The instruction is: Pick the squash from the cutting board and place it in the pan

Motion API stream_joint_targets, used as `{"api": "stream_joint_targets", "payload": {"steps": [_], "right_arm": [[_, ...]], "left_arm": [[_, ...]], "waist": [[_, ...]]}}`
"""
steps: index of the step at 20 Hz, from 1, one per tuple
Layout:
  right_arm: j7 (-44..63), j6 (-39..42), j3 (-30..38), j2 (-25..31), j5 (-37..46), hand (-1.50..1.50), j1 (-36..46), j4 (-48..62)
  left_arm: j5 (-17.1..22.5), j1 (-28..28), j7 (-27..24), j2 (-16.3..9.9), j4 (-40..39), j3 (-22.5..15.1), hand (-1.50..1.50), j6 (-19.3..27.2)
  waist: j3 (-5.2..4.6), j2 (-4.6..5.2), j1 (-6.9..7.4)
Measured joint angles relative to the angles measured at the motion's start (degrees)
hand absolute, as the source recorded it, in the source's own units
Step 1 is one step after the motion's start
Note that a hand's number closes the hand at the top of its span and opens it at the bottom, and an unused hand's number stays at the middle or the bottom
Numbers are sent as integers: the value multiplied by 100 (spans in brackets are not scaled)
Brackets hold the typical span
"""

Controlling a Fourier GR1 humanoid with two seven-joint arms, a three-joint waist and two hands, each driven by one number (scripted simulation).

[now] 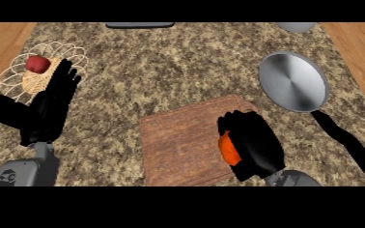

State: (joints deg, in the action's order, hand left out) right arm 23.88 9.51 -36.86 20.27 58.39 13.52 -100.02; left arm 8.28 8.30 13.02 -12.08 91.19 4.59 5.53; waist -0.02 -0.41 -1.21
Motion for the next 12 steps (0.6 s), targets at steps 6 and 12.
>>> {"api": "stream_joint_targets", "payload": {"steps": [6, 12], "right_arm": [[380, 257, 402, 353, 326, 150, 58, -1654], [527, 887, 1229, 337, -4, 150, 69, -2567]], "left_arm": [[0, -82, 104, 49, 163, -58, 0, -13], [-51, -6, 70, 72, 96, -35, 0, -68]], "waist": [[-1, 0, 30], [0, 25, 85]]}}
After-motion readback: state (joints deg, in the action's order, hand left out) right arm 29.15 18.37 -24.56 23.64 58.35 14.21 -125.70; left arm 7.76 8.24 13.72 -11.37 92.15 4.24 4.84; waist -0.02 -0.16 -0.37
